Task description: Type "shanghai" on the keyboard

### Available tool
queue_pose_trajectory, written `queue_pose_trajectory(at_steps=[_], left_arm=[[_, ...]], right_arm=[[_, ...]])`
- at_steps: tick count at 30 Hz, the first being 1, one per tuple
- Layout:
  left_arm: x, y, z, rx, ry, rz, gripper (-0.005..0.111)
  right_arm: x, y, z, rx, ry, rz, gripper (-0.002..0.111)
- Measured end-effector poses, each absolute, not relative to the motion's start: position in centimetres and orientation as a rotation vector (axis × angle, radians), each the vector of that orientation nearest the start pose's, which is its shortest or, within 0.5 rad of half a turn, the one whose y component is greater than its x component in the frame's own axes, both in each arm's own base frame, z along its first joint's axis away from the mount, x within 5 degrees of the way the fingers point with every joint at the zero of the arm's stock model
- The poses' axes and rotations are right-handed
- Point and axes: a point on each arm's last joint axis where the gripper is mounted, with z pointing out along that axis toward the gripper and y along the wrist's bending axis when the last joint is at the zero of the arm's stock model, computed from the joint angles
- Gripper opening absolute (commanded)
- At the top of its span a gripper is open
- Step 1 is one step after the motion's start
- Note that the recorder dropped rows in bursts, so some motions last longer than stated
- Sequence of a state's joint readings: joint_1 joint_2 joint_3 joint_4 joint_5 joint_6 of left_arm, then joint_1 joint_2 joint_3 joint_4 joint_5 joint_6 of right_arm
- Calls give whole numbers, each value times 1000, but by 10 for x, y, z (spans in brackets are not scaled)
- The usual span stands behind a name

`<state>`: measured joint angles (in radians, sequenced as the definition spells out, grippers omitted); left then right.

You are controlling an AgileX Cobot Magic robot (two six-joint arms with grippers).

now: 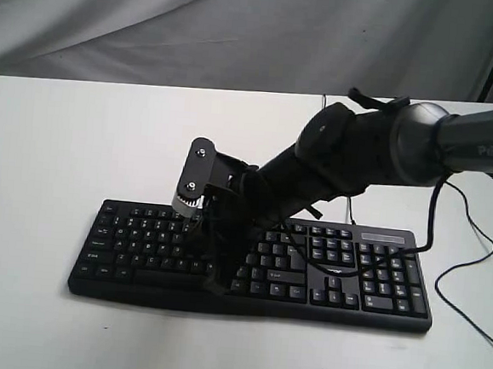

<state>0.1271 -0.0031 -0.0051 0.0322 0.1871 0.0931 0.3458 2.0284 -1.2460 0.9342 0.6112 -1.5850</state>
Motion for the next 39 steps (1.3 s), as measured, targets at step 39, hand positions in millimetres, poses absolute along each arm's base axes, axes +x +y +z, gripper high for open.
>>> queue_pose_trajectory(at_steps=[39], left_arm=[[55, 8, 198, -7, 1666, 196, 1]], right_arm=[[367, 177, 119, -1453, 2113, 501, 0]])
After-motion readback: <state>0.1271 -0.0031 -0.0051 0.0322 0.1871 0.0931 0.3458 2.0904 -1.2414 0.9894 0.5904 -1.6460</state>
